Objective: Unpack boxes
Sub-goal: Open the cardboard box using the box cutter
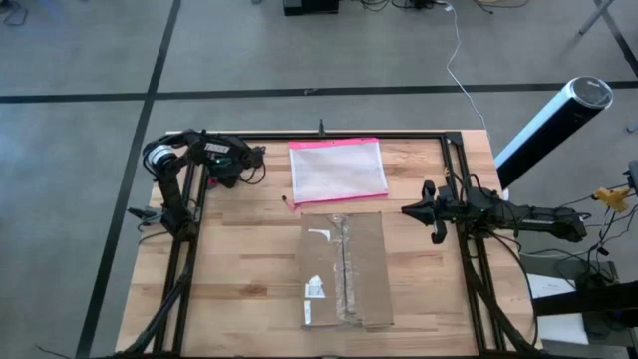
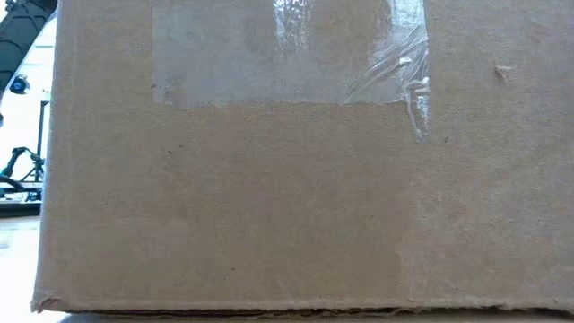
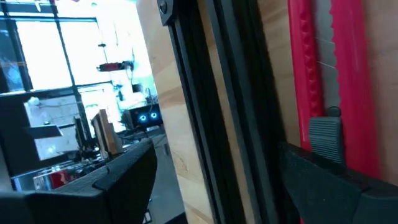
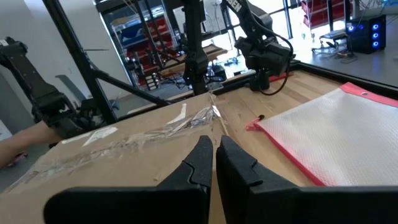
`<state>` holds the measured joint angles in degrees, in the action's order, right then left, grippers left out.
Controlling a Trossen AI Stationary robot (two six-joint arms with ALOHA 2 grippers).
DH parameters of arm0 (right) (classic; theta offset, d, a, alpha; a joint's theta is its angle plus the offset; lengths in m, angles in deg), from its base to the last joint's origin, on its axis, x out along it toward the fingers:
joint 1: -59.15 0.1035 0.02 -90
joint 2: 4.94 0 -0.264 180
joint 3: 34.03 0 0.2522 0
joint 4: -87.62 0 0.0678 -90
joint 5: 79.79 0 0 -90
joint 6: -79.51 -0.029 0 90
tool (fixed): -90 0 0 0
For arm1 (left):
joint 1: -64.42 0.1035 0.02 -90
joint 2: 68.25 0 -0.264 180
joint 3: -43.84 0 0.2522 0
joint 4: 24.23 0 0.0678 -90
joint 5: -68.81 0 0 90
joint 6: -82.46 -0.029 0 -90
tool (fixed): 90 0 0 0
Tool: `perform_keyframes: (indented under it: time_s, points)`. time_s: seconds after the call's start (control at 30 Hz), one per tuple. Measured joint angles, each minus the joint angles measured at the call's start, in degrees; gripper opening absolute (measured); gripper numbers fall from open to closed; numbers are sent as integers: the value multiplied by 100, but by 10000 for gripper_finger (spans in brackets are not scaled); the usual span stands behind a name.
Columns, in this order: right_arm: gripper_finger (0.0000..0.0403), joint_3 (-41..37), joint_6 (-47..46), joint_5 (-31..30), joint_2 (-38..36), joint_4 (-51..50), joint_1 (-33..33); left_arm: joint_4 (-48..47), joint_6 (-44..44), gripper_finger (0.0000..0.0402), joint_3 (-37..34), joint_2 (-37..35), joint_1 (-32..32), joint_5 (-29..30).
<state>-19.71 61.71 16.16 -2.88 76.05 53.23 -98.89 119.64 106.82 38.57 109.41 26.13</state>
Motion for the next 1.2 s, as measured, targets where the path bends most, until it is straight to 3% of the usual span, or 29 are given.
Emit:
perform_keyframes:
  time_s: [0.23,0.6,0.87,1.0,1.2]
  points:
    - [2,1,143,-4,0,2,2,317,-53,313,-10,-522,-611,-666]
    - [2,0,133,-2,0,-28,0,2106,-952,314,-23,-1316,-1371,-2644]
    - [2,1,131,-2,0,-29,0,2382,-1263,314,-23,-1566,-1461,-3124]
    - [2,2,129,-2,0,-27,1,2699,-2167,314,-21,-1591,-1587,-3085]
    - [2,1,86,-3,0,-28,2,3666,-4247,314,-21,-1574,-1984,-3069]
